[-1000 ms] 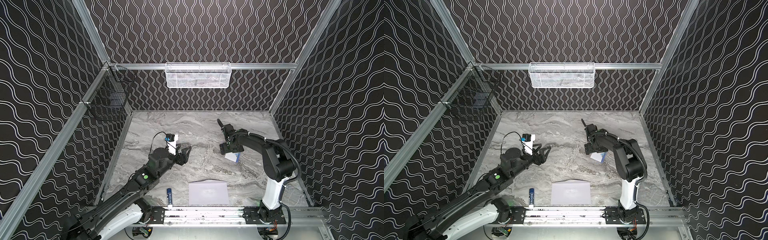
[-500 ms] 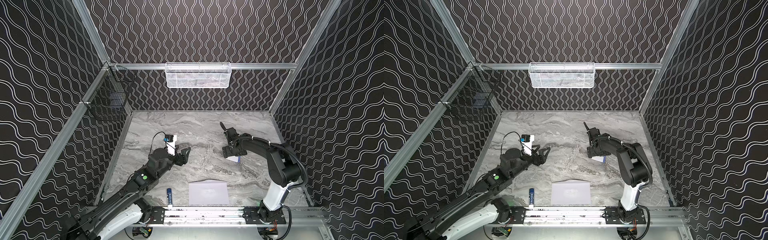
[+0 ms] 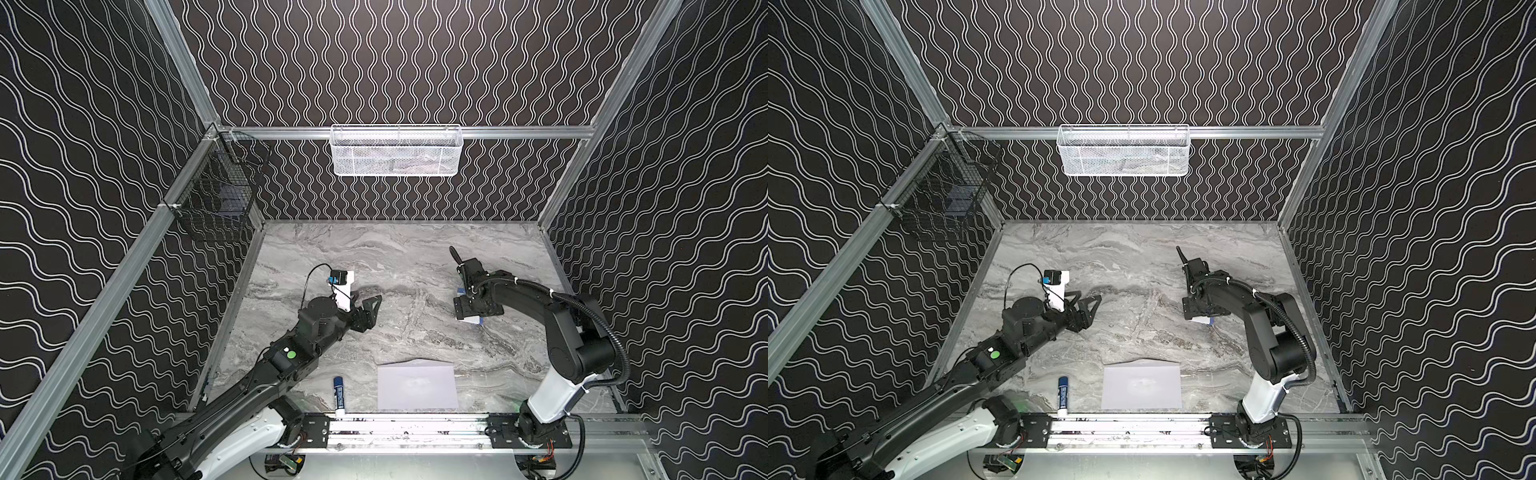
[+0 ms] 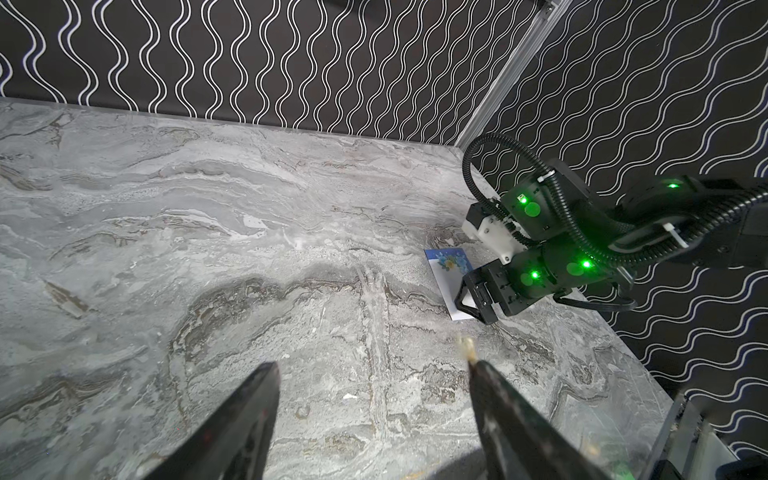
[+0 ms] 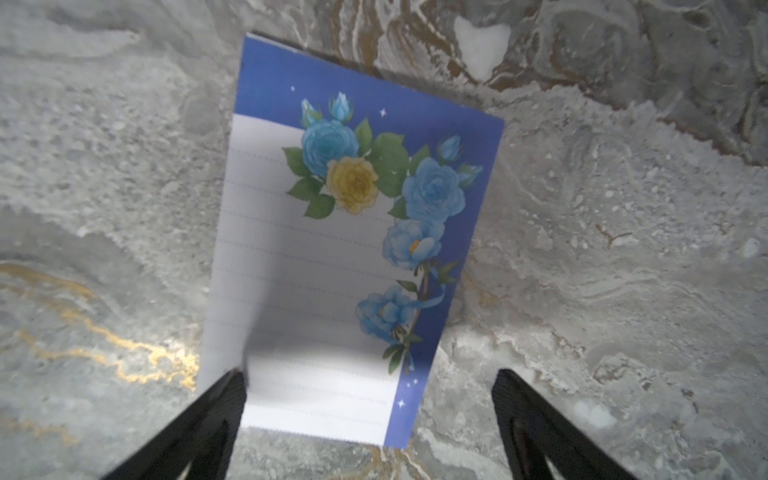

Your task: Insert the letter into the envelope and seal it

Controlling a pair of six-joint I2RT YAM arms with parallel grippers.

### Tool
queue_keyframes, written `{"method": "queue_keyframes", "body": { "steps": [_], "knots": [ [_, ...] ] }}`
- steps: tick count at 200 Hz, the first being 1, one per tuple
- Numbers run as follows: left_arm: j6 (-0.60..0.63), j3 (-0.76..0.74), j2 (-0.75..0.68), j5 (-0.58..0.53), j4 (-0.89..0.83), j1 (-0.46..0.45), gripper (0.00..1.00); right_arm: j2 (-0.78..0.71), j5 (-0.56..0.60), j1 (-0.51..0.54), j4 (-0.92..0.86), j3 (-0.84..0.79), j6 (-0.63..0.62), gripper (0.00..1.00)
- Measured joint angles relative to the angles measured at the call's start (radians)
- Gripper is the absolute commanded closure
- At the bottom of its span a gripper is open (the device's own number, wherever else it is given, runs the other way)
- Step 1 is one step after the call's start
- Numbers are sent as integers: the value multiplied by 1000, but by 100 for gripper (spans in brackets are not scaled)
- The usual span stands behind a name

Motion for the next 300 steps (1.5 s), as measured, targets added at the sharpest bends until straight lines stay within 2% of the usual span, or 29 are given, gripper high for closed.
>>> {"method": "queue_keyframes", "body": {
  "steps": [65,200,264,300],
  "knots": [
    [-4,-14,2,13,1,0,24,-27,-14,14,-9,34,9,2],
    [-4,-17,7,20,0,0,23,55,-33,21,5,37,10,1],
    [-3,-16,16,20,0,0,23,19,-22,0,-9,8,7,1],
    [-4,-16,16,26,1,0,24,-56,-64,8,-27,10,1,7]
  ]
}}
